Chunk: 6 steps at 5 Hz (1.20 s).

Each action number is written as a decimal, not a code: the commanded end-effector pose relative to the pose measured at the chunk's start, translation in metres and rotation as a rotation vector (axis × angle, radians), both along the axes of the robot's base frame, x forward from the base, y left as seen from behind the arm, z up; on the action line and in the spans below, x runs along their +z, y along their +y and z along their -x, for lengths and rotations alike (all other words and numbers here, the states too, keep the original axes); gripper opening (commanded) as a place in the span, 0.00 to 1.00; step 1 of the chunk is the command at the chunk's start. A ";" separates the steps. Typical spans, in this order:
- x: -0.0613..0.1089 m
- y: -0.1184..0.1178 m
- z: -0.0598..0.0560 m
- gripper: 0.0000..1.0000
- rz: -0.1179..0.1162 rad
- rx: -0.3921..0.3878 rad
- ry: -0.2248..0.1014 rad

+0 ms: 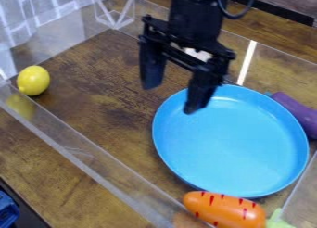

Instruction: Remove the carrot from the blue tray and put it on the table

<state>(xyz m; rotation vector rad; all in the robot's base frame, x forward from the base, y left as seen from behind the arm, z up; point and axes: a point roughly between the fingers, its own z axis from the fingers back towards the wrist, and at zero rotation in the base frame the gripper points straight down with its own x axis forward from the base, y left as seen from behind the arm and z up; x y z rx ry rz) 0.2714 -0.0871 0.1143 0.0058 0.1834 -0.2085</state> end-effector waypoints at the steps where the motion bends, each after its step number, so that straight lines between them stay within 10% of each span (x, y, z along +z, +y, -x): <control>1: 0.013 -0.019 -0.005 1.00 0.015 0.008 -0.072; 6: -0.031 -0.076 -0.006 1.00 0.002 -0.003 -0.083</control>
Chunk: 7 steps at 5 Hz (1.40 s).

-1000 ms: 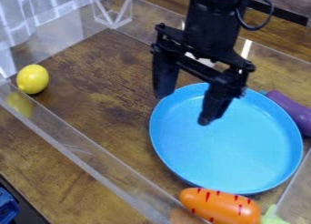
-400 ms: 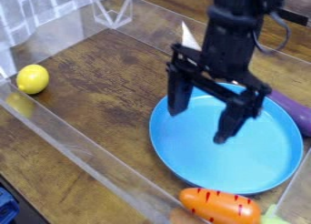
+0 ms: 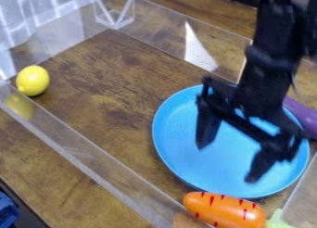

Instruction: Remove the carrot from the blue tray and put it on the table

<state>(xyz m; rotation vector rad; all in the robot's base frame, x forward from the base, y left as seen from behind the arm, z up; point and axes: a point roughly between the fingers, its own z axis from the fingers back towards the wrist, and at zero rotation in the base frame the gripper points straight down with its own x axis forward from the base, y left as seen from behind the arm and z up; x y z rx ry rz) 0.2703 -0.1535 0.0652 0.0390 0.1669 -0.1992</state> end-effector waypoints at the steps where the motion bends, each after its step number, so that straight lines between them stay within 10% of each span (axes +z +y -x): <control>1: -0.010 -0.018 0.002 1.00 0.025 -0.109 -0.055; 4: -0.041 -0.032 0.013 1.00 0.003 -0.242 -0.033; 5: -0.043 -0.030 0.006 0.00 -0.002 -0.209 -0.029; 7: -0.045 -0.018 -0.013 0.00 0.007 -0.285 -0.031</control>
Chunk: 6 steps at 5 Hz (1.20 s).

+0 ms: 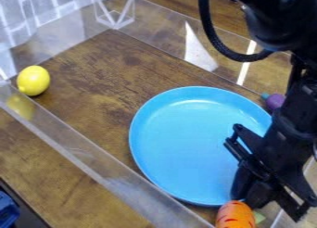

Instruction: Remove the carrot from the blue tray and put it on the table

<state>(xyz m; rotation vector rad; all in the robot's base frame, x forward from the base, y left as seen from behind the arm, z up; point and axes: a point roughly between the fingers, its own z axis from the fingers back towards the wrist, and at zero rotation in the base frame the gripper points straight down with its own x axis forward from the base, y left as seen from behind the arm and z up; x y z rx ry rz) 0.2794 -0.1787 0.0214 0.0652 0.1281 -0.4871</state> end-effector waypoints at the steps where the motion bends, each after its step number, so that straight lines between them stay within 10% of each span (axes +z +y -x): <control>1: 0.007 0.010 -0.003 0.00 -0.003 0.006 -0.001; 4: 0.032 0.004 0.026 0.00 -0.027 0.126 0.001; 6: 0.037 0.003 0.019 0.00 -0.027 0.089 0.010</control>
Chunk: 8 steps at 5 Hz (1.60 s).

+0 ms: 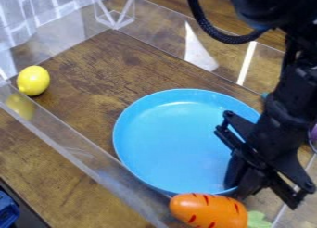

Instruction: Remove the carrot from the blue tray and put it on the table

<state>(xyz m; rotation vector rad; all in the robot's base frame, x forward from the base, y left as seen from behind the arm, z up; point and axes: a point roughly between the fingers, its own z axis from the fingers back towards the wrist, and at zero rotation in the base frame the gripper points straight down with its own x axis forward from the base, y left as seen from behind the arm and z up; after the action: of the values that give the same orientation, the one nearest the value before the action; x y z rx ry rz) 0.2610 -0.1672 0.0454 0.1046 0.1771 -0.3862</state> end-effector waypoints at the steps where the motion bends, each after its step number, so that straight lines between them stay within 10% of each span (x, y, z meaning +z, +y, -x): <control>1: 0.006 -0.013 0.001 0.00 0.027 -0.068 -0.017; 3: -0.004 -0.018 0.003 0.00 0.028 -0.189 -0.002; 8: 0.018 -0.011 -0.014 0.00 0.005 -0.166 0.033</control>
<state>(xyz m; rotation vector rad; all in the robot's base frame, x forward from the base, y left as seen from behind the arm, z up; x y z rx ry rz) 0.2661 -0.1778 0.0506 0.1258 0.2453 -0.5425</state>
